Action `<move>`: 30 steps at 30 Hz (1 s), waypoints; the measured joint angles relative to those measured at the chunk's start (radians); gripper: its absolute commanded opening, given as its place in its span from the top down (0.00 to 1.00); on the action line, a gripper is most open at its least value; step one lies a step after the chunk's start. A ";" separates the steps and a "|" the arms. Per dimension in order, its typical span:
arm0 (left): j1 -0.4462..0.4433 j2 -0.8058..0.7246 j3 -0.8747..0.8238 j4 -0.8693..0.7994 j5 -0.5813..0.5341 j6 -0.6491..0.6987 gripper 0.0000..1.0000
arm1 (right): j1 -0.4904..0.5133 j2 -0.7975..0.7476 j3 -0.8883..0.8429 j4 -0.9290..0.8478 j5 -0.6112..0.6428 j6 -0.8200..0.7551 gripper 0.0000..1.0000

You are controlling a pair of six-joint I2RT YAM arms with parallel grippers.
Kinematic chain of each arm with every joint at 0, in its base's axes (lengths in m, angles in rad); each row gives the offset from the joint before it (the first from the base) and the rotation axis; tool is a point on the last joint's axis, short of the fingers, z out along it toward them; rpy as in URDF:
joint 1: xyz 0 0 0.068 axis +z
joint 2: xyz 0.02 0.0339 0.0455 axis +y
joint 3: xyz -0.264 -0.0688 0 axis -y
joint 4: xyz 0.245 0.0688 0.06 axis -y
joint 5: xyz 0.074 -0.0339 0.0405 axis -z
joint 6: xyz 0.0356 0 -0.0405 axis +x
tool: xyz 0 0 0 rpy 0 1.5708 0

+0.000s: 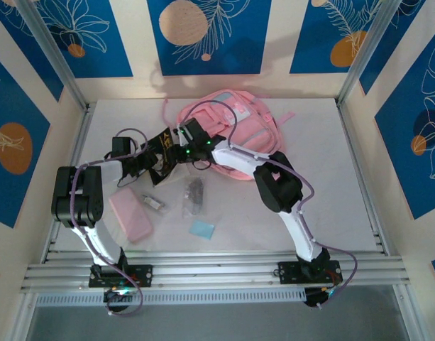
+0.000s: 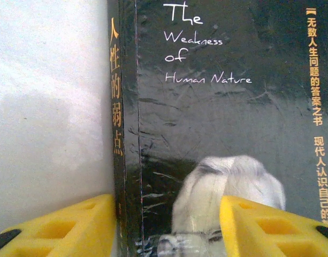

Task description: Pack books, pencil case, and school supplies into a backpack

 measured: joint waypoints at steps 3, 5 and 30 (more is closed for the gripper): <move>0.000 -0.003 0.000 -0.007 0.000 0.000 0.46 | -0.029 0.002 -0.016 0.016 -0.045 0.047 0.73; -0.002 -0.006 0.000 -0.015 0.000 0.000 0.46 | -0.045 0.006 -0.019 0.021 -0.062 0.075 0.75; -0.010 -0.050 -0.020 -0.052 0.042 -0.022 0.19 | -0.077 0.003 -0.032 0.043 -0.179 0.189 1.00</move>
